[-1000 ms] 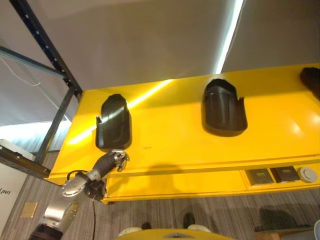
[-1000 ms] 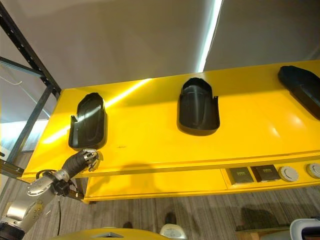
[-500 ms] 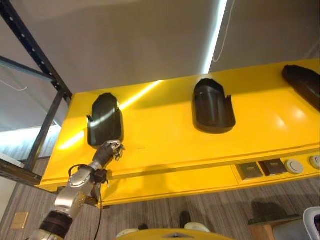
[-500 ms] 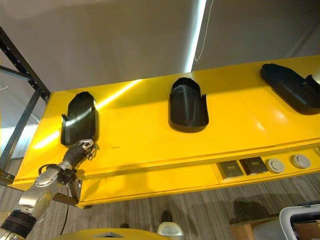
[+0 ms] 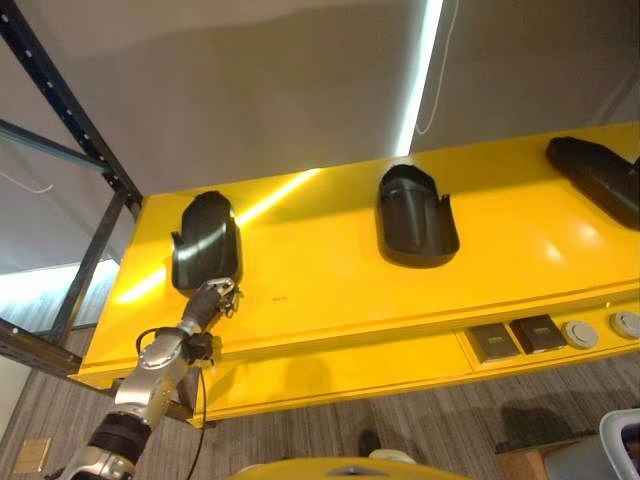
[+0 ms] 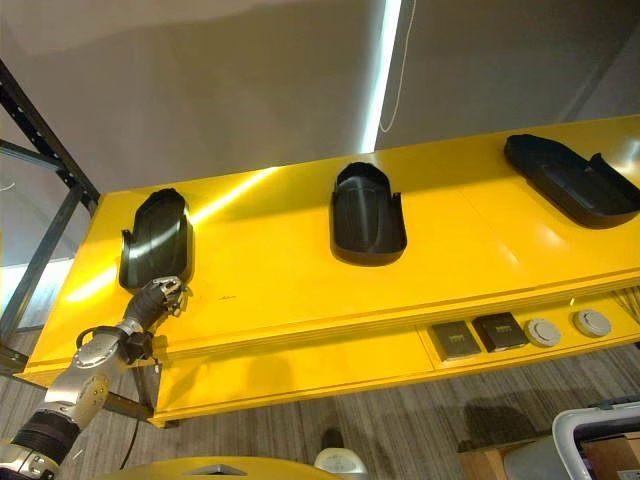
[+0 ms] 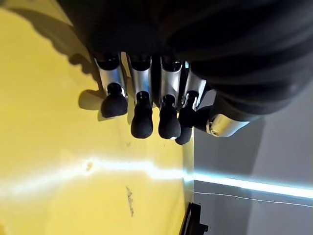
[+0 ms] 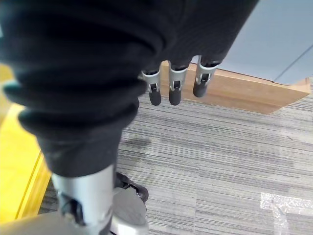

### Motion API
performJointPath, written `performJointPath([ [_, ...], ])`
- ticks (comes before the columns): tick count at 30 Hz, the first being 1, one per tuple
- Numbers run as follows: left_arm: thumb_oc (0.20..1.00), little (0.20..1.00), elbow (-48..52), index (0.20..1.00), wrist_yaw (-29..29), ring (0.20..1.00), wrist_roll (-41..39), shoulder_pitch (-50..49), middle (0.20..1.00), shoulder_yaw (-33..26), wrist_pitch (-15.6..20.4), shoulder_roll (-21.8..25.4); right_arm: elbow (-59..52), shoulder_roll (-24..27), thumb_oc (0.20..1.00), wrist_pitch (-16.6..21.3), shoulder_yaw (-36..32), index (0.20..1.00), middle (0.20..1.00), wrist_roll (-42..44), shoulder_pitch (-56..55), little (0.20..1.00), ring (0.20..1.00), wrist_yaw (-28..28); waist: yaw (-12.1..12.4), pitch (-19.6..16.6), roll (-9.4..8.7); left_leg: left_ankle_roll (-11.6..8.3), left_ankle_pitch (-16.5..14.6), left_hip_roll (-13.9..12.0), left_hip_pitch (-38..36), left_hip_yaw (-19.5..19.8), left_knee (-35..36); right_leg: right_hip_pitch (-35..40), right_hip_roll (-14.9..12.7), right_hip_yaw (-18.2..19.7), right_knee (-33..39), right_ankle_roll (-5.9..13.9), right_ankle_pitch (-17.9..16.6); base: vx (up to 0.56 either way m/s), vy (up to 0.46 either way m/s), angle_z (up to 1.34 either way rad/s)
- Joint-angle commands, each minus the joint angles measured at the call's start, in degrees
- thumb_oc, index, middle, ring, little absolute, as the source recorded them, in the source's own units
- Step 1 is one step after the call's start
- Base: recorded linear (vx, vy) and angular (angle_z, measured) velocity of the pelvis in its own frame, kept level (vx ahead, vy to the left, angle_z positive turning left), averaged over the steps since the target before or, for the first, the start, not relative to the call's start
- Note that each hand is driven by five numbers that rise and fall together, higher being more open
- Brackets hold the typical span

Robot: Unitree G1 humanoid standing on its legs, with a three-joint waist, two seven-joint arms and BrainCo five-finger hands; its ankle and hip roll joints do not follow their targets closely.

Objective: Move parts from the plastic box to the shelf.

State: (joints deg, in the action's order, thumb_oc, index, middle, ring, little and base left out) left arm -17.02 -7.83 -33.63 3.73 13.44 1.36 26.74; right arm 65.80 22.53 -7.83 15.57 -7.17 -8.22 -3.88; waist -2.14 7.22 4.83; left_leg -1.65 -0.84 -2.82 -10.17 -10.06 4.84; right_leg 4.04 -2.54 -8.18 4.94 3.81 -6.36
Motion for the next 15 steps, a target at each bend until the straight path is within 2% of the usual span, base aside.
performJointPath([
  [1,0.2,0.2,-0.8,0.2,-1.7,0.2,-1.0,2.9,0.2,-2.3,3.0,0.1,2.1,-0.6,1.0,-0.6,2.4,1.0,1.0,-1.5,1.9,1.0,1.0,0.4,-0.7,0.6,-2.34,0.24,-1.7,-0.2,4.5,-2.6,-5.6,1.5,-0.6,0.3,-3.0,2.47,6.8,0.0,0.0,0.0],
  [3,0.2,0.2,1.5,0.2,-3.0,0.2,-1.2,2.5,0.2,-2.2,2.9,0.5,2.3,-0.6,1.0,-0.6,2.2,1.0,1.0,-1.4,2.1,1.0,1.0,0.5,-0.5,0.6,-2.26,0.27,-1.6,-0.1,4.6,-2.4,-5.6,1.5,-0.7,0.2,-3.1,2.42,6.8,0.0,0.0,0.0],
  [5,0.937,0.937,2.9,0.937,-4.1,0.937,-1.4,2.3,0.937,-2.3,2.9,0.7,2.4,-0.6,1.0,-0.5,2.1,1.0,1.0,-1.4,2.2,1.0,1.0,0.4,-0.4,0.6,-2.2,0.26,-1.6,0.0,4.5,-2.3,-5.5,1.6,-0.6,0.2,-3.1,2.38,6.9,0.0,0.0,0.0],
  [6,1.0,1.0,4.3,1.0,-5.3,1.0,-1.7,2.2,1.0,-2.4,2.8,1.0,2.6,-0.6,1.0,-0.3,1.9,1.0,1.0,-1.5,2.3,1.0,1.0,0.5,-0.3,0.6,-2.16,0.26,-1.6,0.0,4.6,-2.3,-5.6,1.6,-0.6,0.1,-3.1,2.36,6.9,0.0,0.0,0.0],
  [14,1.0,1.0,14.9,1.0,-11.9,1.0,-6.4,1.3,1.0,-3.5,1.4,2.8,3.5,-0.9,1.0,-0.2,1.7,1.0,1.0,-0.7,2.7,1.0,1.0,0.1,0.7,0.3,-1.93,0.27,-1.4,0.4,4.7,-1.6,-5.4,1.9,-0.8,-0.2,-2.7,2.28,6.6,0.0,0.001,0.0],
  [15,1.0,1.0,17.5,1.0,-15.9,1.0,-7.5,0.9,1.0,-3.8,0.9,3.2,3.6,-0.9,1.0,-0.1,1.5,1.0,1.0,-0.5,2.6,1.0,1.0,0.0,0.9,0.3,-1.87,0.29,-1.4,0.4,4.7,-1.4,-5.4,2.0,-0.8,-0.3,-2.6,2.27,6.6,0.0,0.0,0.0],
])
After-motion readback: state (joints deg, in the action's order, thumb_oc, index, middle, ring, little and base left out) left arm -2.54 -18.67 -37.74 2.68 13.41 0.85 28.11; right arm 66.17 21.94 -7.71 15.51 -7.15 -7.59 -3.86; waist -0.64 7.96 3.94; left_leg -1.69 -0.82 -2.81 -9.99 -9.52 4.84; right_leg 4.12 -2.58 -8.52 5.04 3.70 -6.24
